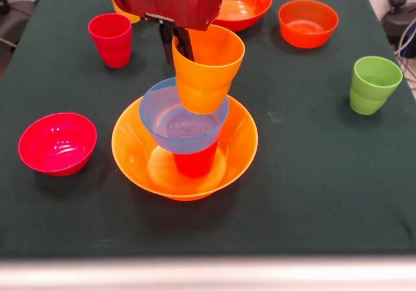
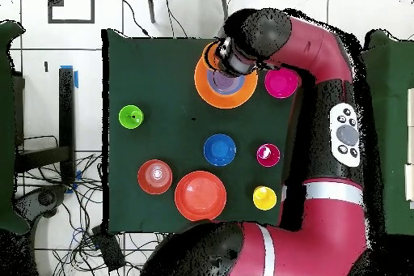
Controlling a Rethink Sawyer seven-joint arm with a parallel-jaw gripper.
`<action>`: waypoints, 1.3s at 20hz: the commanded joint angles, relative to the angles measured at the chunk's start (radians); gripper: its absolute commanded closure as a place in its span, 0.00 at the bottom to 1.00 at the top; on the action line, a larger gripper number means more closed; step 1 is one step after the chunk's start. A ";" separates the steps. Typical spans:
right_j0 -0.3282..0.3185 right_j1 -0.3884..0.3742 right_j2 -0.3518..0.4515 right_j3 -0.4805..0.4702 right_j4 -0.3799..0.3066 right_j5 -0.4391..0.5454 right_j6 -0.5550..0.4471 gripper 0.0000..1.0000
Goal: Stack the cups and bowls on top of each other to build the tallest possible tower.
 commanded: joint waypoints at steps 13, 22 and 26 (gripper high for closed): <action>-0.038 0.025 0.116 0.123 -0.112 -0.089 -0.314 1.00; -0.041 0.019 0.123 0.133 -0.118 -0.072 -0.297 1.00; -0.044 0.013 0.124 0.152 -0.117 -0.078 -0.288 1.00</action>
